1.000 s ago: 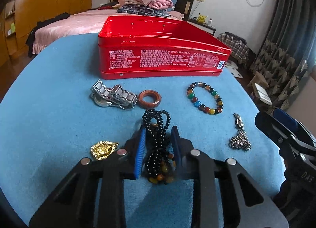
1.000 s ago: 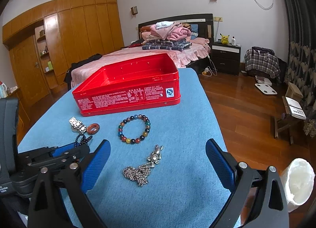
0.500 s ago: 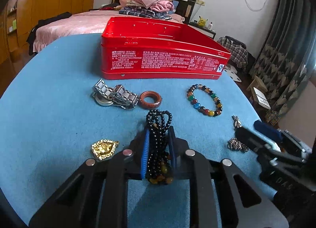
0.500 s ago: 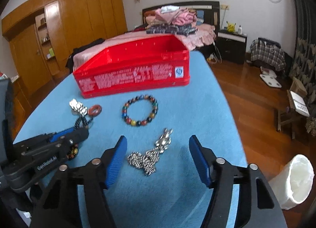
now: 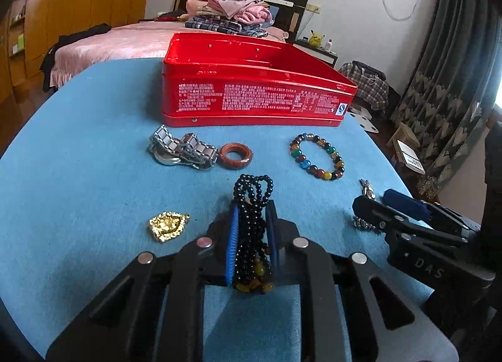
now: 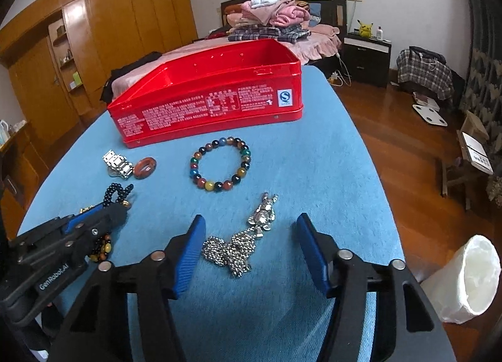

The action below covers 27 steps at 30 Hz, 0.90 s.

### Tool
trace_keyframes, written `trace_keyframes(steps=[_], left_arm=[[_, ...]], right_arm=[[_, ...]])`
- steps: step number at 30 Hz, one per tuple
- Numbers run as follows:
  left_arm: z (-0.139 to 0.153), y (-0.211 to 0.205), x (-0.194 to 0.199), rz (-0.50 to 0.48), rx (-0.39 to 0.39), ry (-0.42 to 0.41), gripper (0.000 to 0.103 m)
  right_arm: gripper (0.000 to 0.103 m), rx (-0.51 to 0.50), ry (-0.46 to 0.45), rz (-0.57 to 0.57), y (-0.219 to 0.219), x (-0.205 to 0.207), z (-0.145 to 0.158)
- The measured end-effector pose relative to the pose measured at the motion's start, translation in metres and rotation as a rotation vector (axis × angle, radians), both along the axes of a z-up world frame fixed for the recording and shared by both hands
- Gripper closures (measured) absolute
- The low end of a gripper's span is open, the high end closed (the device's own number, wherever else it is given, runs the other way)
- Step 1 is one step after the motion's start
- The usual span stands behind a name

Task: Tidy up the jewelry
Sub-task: 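Close the right tool on the silver chain pendant while the left tool holds the black necklace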

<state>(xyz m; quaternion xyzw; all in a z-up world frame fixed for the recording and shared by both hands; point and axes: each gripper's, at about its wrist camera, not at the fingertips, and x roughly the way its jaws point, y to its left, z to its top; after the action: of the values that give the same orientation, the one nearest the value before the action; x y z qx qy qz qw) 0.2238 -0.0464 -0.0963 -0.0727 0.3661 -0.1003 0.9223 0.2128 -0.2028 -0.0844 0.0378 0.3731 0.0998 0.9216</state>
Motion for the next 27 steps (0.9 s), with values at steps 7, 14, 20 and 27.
trace_keyframes(steps=[7,14,20,27], left_arm=[[0.006,0.006,-0.005,0.003,-0.005,-0.023,0.088],[0.004,0.009,-0.01,0.006,-0.003,-0.021,0.088],[0.003,0.009,-0.01,0.004,-0.005,-0.02,0.088],[0.003,0.006,-0.013,-0.003,-0.003,-0.022,0.088]], right_arm=[[0.075,0.095,0.0,0.112,0.003,-0.006,-0.002],[0.073,0.046,-0.019,0.097,0.007,-0.019,-0.002],[0.073,-0.024,-0.053,0.106,0.014,-0.022,-0.006],[0.077,-0.081,-0.086,0.116,0.02,-0.027,-0.007]])
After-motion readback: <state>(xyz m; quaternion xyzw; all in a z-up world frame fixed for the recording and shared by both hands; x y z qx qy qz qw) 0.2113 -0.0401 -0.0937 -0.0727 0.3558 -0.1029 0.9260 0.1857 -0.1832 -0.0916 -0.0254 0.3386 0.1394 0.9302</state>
